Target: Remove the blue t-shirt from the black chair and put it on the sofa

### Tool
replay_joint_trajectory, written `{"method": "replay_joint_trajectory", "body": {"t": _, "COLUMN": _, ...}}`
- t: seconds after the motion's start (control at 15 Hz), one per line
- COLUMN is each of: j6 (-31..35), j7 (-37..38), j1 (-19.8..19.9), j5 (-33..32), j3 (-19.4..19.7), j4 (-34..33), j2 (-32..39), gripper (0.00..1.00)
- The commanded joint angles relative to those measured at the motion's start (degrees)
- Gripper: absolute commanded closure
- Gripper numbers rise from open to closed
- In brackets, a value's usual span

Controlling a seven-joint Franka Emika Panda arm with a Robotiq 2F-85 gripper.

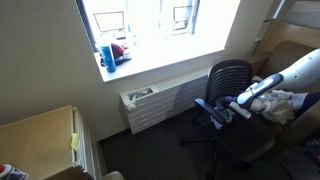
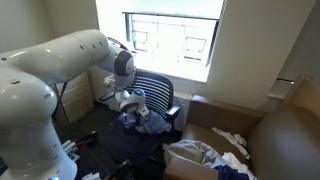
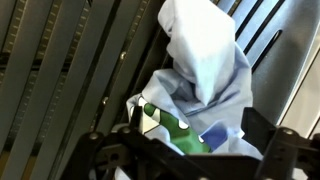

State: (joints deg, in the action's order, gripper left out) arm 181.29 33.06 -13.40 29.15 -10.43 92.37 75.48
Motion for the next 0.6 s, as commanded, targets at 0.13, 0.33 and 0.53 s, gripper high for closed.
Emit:
{"method": "replay_joint_trajectory", "body": {"t": 0.13, "j6": 0.01, "j7": 1.71, "j1": -3.41, "j5": 0.48, "j3": 3.96, "j4": -1.0, "j2": 1.69, "gripper": 0.0}}
{"method": "replay_joint_trajectory", "body": {"t": 0.33, "j6": -0.02, "j7": 1.11, "j1": -2.3, "j5": -0.07, "j3": 3.06, "j4": -0.26, "j2": 1.15, "gripper": 0.0}}
{"method": "replay_joint_trajectory", "body": {"t": 0.53, "j6": 0.87, "j7": 2.2, "j1": -4.56, "j5": 0.15, "j3": 5.5, "j4": -0.72, "j2": 2.09, "gripper": 0.0}}
